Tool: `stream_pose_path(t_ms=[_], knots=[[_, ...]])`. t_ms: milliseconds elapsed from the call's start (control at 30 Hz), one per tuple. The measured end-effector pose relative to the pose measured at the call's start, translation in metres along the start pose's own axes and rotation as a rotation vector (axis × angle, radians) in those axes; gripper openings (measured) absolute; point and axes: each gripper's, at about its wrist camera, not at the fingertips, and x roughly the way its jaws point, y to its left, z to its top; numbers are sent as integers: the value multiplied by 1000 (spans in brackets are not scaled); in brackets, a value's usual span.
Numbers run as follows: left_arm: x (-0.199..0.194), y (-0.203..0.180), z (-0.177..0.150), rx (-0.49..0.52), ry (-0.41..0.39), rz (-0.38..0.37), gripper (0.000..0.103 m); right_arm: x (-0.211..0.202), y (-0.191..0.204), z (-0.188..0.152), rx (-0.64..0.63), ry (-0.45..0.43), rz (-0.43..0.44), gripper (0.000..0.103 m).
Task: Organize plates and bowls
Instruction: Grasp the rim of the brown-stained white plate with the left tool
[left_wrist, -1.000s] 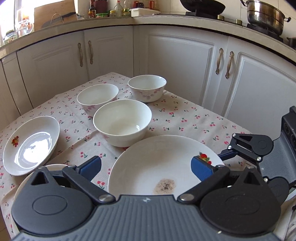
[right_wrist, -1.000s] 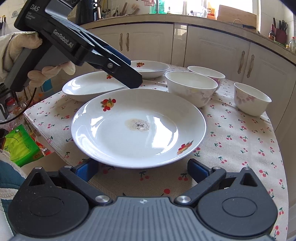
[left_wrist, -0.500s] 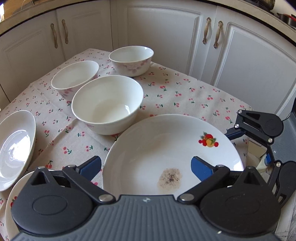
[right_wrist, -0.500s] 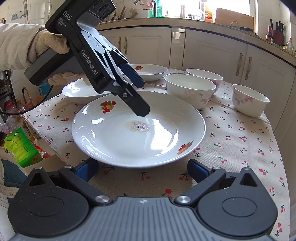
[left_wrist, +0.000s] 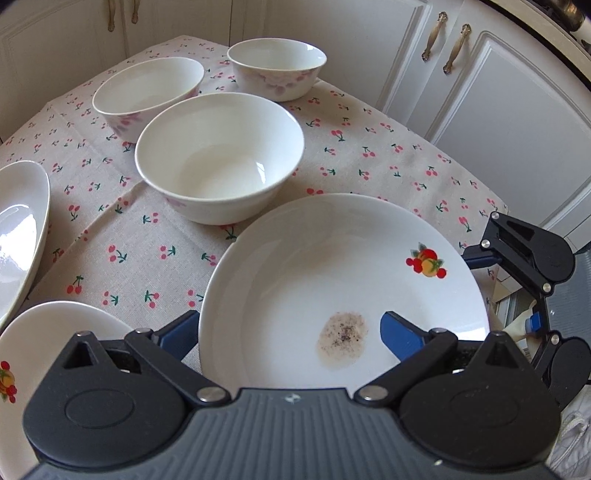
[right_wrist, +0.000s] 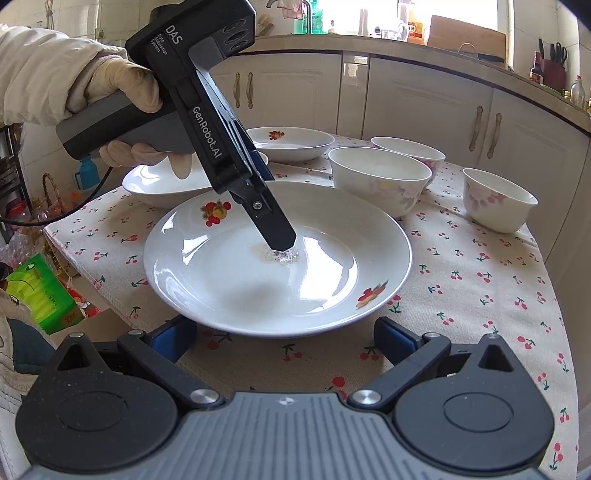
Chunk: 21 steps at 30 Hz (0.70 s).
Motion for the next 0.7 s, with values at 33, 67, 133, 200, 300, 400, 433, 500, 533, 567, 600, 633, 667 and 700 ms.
stream_pose_path(t_ms=[33, 67, 133, 200, 300, 400, 433, 500, 533, 567, 600, 633, 667, 700], knots=[[0, 1, 0, -6, 7, -5, 100, 0, 0, 0, 1, 2, 1, 103], [0, 1, 0, -6, 10, -10, 100, 1, 0, 1, 1, 3, 3, 103], [1, 1, 1, -6, 16, -14, 100, 2, 1, 1, -4, 5, 4, 103], [2, 1, 2, -3, 23, -16, 100, 2, 3, 3, -17, 7, 2, 103], [4, 0, 3, 2, 37, -19, 100, 4, 5, 5, -27, 10, 5, 103], [7, -1, 2, 9, 49, -27, 100, 6, 2, 6, -15, 18, 22, 103], [8, -2, 2, 14, 51, -23, 100, 7, 1, 6, -12, 20, 27, 103], [8, -1, 3, 10, 51, -27, 100, 7, 1, 7, -13, 24, 29, 103], [7, 0, 4, 5, 51, -31, 100, 8, 0, 8, -16, 26, 32, 103], [7, 1, 4, 1, 52, -34, 99, 8, 0, 8, -20, 26, 36, 103], [7, 1, 5, -1, 53, -35, 99, 8, -2, 8, -23, 25, 41, 103], [8, 1, 5, -1, 54, -32, 98, 8, -3, 8, -27, 24, 46, 103], [8, 1, 5, 0, 55, -30, 98, 9, -5, 8, -32, 23, 52, 103], [7, 1, 5, -1, 55, -28, 97, 9, -6, 8, -37, 24, 58, 103]])
